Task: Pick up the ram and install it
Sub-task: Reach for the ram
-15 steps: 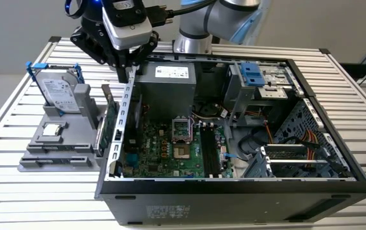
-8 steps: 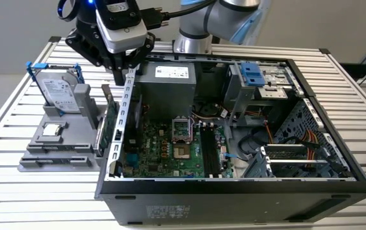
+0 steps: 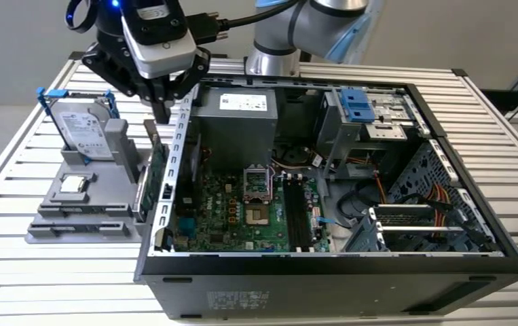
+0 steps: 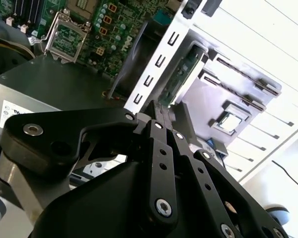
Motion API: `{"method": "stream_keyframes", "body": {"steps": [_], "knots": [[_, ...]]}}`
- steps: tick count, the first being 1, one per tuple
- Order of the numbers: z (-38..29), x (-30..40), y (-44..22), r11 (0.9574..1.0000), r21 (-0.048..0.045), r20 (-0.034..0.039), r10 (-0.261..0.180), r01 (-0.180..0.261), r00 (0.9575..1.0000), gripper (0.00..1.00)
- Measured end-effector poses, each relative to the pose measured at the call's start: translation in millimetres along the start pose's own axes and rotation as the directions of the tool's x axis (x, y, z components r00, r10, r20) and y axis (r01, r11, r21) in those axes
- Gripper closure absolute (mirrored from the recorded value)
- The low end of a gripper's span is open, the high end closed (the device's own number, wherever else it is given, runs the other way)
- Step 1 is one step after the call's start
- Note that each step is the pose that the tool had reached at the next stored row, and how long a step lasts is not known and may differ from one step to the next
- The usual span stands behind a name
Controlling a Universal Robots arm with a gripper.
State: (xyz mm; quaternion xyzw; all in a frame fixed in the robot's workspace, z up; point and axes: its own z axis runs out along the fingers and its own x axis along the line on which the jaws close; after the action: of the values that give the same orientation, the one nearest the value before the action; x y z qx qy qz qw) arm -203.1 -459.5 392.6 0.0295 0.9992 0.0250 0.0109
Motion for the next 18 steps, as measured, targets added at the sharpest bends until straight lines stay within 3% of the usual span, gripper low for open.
{"method": "stream_keyframes", "body": {"steps": [18], "knots": [[-1.0, 17.2, -13.5, 1.0, 0.0, -0.0001, -0.001, 0.001, 1.0, 1.0]]}}
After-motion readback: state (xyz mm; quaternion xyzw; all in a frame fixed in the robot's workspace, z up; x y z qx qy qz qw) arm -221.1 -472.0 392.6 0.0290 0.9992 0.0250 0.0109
